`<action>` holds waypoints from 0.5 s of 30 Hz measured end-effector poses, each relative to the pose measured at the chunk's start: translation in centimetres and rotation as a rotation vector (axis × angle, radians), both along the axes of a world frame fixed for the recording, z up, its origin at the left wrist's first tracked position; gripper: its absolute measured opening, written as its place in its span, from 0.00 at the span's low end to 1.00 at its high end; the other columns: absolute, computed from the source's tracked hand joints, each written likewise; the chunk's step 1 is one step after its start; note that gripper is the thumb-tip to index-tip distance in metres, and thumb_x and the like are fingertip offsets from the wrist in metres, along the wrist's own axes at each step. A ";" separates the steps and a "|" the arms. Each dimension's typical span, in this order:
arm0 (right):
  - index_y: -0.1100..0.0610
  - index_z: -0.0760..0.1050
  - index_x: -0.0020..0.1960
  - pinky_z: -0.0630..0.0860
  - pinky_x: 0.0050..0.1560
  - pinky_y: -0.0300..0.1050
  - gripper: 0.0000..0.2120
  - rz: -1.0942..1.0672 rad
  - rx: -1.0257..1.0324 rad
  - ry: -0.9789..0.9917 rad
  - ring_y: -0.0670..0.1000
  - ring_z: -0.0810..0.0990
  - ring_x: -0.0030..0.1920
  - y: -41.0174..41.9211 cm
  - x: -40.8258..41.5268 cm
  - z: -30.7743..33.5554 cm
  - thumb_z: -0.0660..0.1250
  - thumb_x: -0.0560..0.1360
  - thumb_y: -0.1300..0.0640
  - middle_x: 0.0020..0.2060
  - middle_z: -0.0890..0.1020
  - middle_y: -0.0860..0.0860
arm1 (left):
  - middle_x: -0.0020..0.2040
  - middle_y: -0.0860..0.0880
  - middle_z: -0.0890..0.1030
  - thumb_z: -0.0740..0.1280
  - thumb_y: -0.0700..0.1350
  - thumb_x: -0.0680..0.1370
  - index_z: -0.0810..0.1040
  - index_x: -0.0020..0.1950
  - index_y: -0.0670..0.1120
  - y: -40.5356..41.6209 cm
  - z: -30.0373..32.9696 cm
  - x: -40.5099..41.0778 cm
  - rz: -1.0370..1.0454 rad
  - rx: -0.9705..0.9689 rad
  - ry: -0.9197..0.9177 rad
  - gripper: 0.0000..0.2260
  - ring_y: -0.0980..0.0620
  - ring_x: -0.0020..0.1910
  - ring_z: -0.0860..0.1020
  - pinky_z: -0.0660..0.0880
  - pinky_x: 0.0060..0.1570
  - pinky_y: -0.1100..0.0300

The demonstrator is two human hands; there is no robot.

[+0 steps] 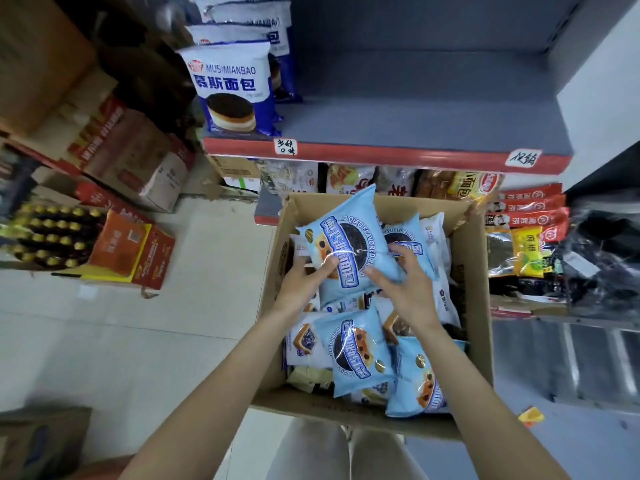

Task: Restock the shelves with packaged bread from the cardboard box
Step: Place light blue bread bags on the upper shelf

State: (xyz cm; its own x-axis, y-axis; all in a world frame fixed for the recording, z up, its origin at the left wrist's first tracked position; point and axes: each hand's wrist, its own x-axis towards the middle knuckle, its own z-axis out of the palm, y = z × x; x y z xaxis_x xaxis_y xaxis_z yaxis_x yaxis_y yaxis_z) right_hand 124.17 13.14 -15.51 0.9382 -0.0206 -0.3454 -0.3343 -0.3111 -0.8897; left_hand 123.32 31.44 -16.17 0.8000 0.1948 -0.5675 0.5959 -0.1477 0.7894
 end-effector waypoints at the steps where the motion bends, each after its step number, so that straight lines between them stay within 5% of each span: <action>1: 0.43 0.70 0.57 0.78 0.52 0.57 0.22 -0.026 -0.025 -0.002 0.49 0.80 0.50 -0.9 -0.3 -0.2 0.75 0.67 0.47 0.46 0.77 0.36 | 0.54 0.51 0.81 0.68 0.61 0.73 0.75 0.56 0.49 0.0 -0.1 0.1 -0.079 0.090 0.036 0.20 0.53 0.51 0.79 0.75 0.52 0.57; 3: 0.44 0.70 0.57 0.78 0.50 0.54 0.21 -0.083 -0.122 -0.004 0.53 0.81 0.48 -3.0 -1.1 -0.4 0.75 0.68 0.47 0.46 0.77 0.40 | 0.52 0.52 0.81 0.63 0.67 0.72 0.77 0.54 0.52 0.0 -0.5 0.6 -0.224 0.291 0.056 0.22 0.53 0.50 0.79 0.74 0.51 0.58; 7: 0.48 0.71 0.60 0.71 0.44 0.45 0.22 -0.223 -0.355 0.028 0.57 0.81 0.47 -7.9 -3.0 -1.2 0.74 0.69 0.48 0.44 0.77 0.47 | 0.56 0.53 0.79 0.64 0.60 0.76 0.73 0.62 0.51 -0.7 -3.2 4.3 -0.333 0.425 0.020 0.19 0.51 0.54 0.78 0.73 0.54 0.56; 12: 0.51 0.71 0.62 0.67 0.44 0.44 0.23 -0.358 -0.438 0.067 0.59 0.79 0.53 -12.1 -5.4 -3.0 0.73 0.70 0.52 0.52 0.81 0.53 | 0.63 0.49 0.75 0.69 0.62 0.71 0.66 0.69 0.47 -4.6 -9.0 9.7 -0.340 0.182 0.224 0.33 0.46 0.63 0.73 0.71 0.60 0.54; 15: 0.50 0.71 0.61 0.70 0.46 0.44 0.23 -0.417 -0.435 0.081 0.56 0.79 0.52 -12.8 -6.5 -3.9 0.74 0.69 0.52 0.50 0.80 0.51 | 0.68 0.50 0.73 0.72 0.72 0.52 0.62 0.74 0.45 -6.4 -12.5 10.9 -0.276 0.035 0.297 0.57 0.48 0.65 0.72 0.71 0.54 0.55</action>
